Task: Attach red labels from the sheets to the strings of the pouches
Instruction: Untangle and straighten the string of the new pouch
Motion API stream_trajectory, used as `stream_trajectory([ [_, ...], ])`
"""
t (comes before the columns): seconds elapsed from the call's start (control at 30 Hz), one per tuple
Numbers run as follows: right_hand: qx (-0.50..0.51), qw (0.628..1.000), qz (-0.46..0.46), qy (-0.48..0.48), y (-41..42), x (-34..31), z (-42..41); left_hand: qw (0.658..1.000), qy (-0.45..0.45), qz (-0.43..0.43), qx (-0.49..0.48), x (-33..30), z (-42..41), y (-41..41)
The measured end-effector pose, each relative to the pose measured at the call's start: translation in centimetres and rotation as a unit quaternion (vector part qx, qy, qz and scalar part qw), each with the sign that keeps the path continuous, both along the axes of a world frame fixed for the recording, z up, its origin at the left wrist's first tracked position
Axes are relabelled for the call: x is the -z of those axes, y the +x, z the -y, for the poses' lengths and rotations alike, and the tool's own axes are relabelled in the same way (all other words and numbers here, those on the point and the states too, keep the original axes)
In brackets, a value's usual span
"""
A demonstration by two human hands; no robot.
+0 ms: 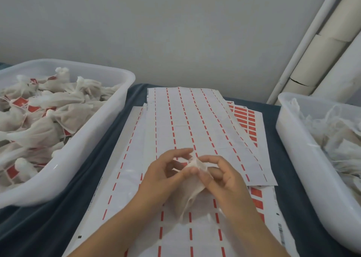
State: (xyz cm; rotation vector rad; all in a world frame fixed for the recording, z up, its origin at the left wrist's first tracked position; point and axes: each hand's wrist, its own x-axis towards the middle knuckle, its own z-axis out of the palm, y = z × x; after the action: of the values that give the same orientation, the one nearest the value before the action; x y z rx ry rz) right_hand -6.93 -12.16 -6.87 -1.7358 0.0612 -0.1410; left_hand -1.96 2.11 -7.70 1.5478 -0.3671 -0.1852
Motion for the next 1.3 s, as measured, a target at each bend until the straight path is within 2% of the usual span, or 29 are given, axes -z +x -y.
stream_trajectory([
  [0.13, 0.036, 0.999, 0.029, -0.015, -0.1, 0.0, 0.5, 1.000, 0.026, -0.003, 0.007, 0.2, 0.2, 0.0],
  [0.3, 0.015, 0.997, 0.061, -0.039, -0.5, 0.3, 0.5, 0.999, -0.016, -0.037, 0.014, 0.4, 0.1, 0.2],
  [0.47, 0.008, 0.994, 0.074, -0.085, -0.4, 0.5, 0.4, 0.998, -0.009, -0.044, 0.036, 0.4, -0.2, 0.5],
  [0.6, -0.017, 0.996, 0.083, -0.026, -0.5, 0.1, 0.6, 0.993, -0.055, -0.088, 0.050, 0.2, -0.6, 0.8],
  [0.7, -0.027, 0.996, 0.074, 0.053, -0.5, -0.7, 0.9, 0.978, -0.106, -0.147, 0.099, 0.0, -0.9, 0.8],
  [0.73, -0.027, 0.996, 0.069, 0.053, -0.4, -0.8, 1.1, 0.970, -0.124, -0.164, 0.127, -0.1, -0.9, 0.8],
  [0.87, -0.074, 0.994, 0.068, -0.037, -0.1, -0.9, 1.0, 0.943, -0.179, -0.193, 0.205, -0.1, -0.7, 0.4],
  [1.0, -0.057, 0.992, 0.107, -0.018, -0.1, -0.5, 1.2, 0.932, -0.187, -0.202, 0.237, -0.2, -0.8, 0.4],
  [1.1, -0.034, 0.990, 0.125, -0.059, -0.2, -0.6, 1.3, 0.930, -0.188, -0.211, 0.235, -0.4, -0.8, 0.3],
  [1.17, -0.020, 0.985, 0.141, -0.094, -0.3, -0.8, 1.3, 0.942, -0.167, -0.197, 0.215, -0.4, -0.5, 0.1],
  [1.3, -0.023, 0.961, 0.179, -0.210, -0.5, -0.6, 1.0, 0.987, -0.010, -0.015, 0.163, -0.4, 0.0, -0.4],
])
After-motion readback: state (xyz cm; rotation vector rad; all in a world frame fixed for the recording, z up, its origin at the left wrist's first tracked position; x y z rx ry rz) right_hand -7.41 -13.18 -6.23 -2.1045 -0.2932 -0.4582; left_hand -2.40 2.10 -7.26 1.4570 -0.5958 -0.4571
